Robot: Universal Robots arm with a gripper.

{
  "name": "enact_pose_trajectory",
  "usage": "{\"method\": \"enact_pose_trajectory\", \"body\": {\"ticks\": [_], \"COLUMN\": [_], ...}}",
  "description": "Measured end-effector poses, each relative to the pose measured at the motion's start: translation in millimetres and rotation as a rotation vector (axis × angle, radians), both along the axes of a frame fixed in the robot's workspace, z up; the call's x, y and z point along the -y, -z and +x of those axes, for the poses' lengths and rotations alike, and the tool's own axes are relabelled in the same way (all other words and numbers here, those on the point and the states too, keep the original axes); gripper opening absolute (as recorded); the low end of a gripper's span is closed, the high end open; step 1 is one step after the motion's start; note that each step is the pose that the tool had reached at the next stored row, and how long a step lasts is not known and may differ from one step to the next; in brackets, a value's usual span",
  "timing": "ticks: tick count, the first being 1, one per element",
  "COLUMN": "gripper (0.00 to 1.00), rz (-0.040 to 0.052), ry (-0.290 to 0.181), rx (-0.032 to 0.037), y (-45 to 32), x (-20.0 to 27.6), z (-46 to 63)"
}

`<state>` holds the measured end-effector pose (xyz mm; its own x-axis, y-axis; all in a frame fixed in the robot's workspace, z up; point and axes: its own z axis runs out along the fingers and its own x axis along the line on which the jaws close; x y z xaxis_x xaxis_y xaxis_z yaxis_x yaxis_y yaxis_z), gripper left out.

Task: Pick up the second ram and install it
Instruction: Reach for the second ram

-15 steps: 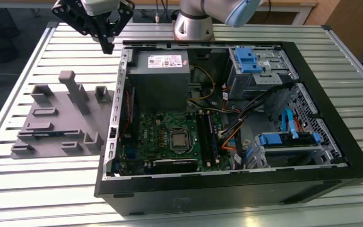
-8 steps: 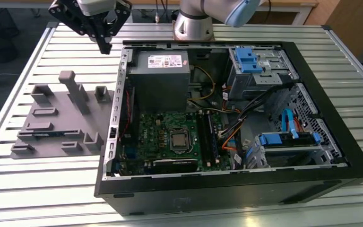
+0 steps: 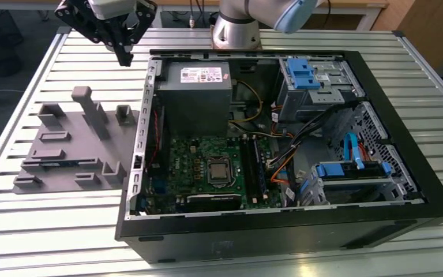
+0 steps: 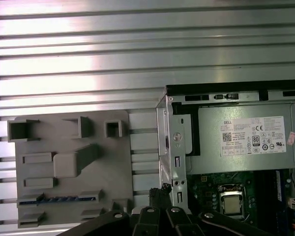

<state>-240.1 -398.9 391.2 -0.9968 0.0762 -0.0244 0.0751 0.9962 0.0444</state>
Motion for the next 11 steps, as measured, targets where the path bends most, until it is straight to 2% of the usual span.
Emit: {"method": "enact_pose_trajectory", "body": {"ticks": [11], "gripper": [0.11], "rz": [-0.0001], "ry": [0.0], "rx": [0.0], "y": [0.1], "x": [0.0], "z": [-6.2]}}
